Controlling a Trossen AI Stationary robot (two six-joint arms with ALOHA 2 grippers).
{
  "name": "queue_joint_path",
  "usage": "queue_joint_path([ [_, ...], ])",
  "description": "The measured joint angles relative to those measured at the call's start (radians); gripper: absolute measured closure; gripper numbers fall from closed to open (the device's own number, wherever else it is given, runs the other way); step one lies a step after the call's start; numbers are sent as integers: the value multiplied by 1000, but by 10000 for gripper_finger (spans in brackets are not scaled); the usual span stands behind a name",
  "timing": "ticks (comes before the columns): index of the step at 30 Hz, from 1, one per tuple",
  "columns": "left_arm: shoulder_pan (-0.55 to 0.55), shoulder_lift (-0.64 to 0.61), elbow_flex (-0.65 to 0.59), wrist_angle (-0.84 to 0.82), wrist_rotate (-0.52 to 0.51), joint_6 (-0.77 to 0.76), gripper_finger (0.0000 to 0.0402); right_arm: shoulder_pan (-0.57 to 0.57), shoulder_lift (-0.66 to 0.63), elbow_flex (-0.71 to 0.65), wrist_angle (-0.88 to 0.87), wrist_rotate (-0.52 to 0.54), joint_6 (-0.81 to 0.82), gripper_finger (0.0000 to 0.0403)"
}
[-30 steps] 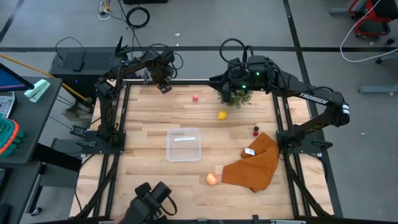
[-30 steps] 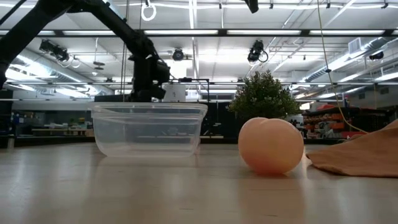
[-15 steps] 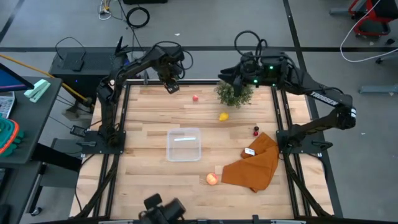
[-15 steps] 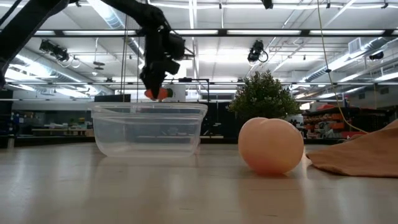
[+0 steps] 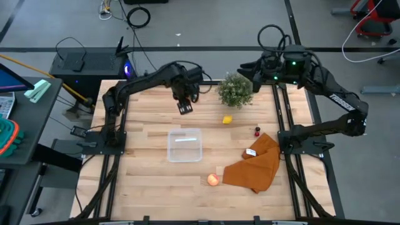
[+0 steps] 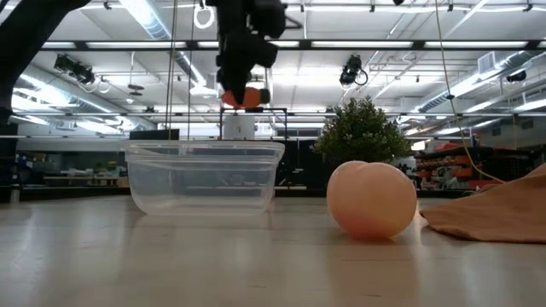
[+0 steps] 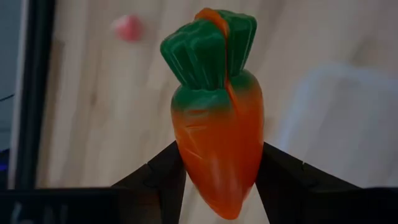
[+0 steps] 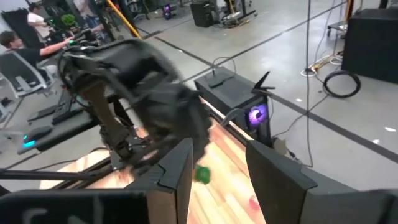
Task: Pick and placing Produce into tupperware
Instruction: Put the orange carrot into the transparent bin
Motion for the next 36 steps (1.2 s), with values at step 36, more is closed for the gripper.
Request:
queue_joint_path([
  [36,-404,0,24,-16,-31,-318,224,-3,-60,1,-138,-47,-13,280],
])
